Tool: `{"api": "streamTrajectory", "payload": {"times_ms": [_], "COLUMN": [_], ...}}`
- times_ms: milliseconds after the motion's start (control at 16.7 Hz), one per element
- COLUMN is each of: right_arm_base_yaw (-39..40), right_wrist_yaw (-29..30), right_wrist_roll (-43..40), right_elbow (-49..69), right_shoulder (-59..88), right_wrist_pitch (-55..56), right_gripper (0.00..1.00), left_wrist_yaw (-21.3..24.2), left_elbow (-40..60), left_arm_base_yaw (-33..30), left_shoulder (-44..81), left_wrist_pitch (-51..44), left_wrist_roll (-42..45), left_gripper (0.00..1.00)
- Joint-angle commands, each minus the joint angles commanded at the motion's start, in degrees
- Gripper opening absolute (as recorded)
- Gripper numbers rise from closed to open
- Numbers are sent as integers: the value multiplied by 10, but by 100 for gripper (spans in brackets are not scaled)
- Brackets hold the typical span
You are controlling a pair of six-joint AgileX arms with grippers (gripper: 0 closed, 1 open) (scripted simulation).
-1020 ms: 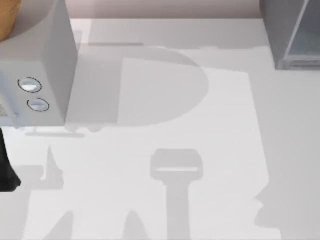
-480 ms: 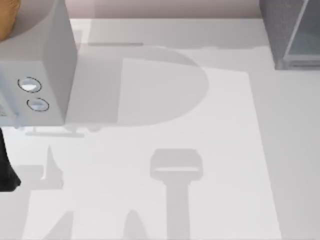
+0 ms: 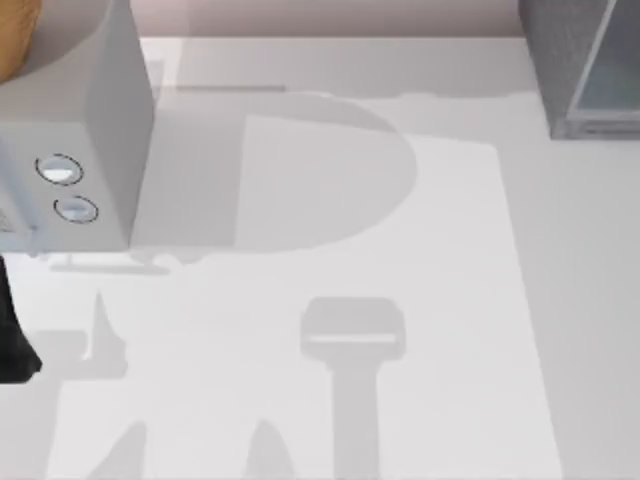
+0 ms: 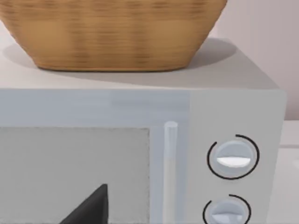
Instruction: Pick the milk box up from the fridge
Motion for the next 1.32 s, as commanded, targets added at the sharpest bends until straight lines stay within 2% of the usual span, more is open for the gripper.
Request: {"api": "streamTrajectory", "payload": {"times_ms": [540,720,1080,1320], "right_arm_base_yaw": [113,133,132,141], "right_wrist_yaw": [128,149,149,158], "right_wrist_roll": [-1,-1,-1,-1], "right_elbow": [340,380,389,471], "right_shoulder": [147,165,169,212], "right_wrist_pitch": [-186,-219,-224,-262], "right_gripper": [100,100,100,100], "left_wrist_yaw": [0,0,0,0], "left_elbow": [0,0,0,0], "left_arm_base_yaw": [0,0,0,0], "left_shoulder": [0,0,0,0], "left_wrist_pitch": [0,0,0,0], "left_wrist_roll": [0,0,0,0], "left_gripper": [100,100,100,100]}}
